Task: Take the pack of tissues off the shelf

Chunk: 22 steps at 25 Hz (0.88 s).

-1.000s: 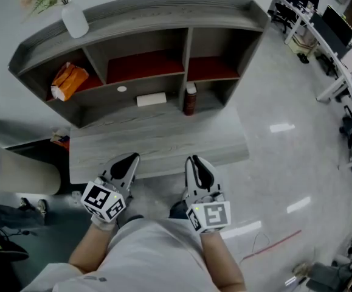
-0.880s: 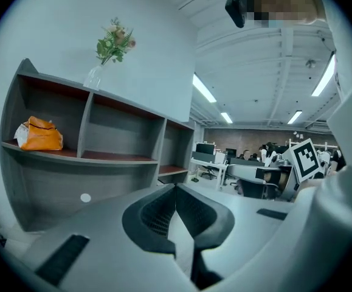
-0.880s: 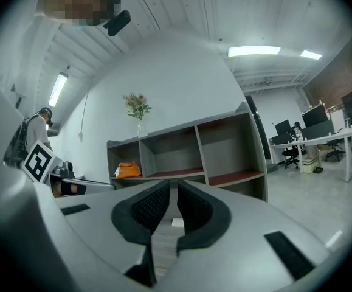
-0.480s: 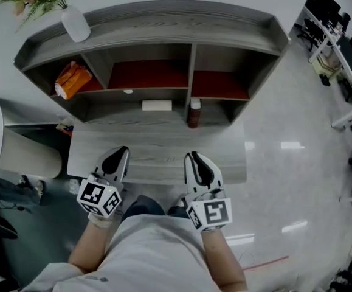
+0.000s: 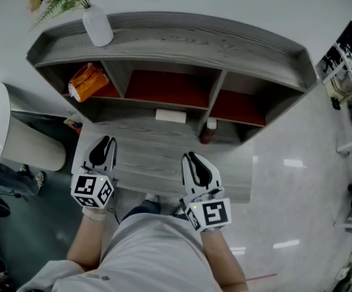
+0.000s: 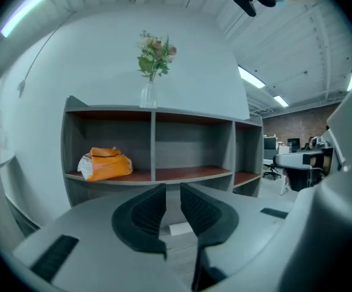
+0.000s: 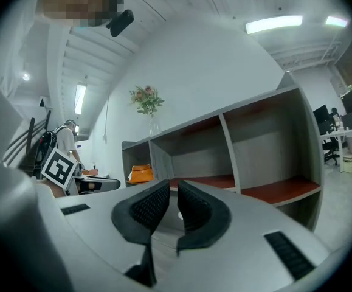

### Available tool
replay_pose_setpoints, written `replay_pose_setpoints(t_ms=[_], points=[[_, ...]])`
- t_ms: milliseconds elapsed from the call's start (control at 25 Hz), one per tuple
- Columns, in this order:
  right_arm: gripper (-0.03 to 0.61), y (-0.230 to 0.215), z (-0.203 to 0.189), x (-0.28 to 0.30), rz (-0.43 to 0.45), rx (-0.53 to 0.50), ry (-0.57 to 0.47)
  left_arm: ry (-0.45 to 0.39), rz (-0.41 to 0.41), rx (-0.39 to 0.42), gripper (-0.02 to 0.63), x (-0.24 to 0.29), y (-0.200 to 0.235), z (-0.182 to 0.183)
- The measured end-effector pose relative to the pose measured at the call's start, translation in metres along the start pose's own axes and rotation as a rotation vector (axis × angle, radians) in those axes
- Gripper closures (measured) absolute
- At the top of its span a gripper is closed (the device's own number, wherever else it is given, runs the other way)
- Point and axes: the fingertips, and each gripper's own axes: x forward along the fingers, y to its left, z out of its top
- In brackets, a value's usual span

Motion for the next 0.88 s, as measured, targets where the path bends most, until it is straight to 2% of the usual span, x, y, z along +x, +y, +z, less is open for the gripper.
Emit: replay_pose_setpoints(t_ms=[240, 520, 880], points=[[0.529, 0.017, 0.009, 0.047, 0.058, -0.001, -0.004, -0.004, 0.110, -0.004, 0.492, 0.026, 0.072, 0.005], [0.529, 0.039, 0.001, 0.081, 0.099, -0.025, 0.028, -0.003, 0.194, -0.012, 0.463, 0.057, 0.142, 0.003], [0.529, 0.038, -0.006, 0.101, 0.058, -0.040, 0.050, 0.000, 0.274, -0.004, 0.442, 0.088, 0.196, -0.005]])
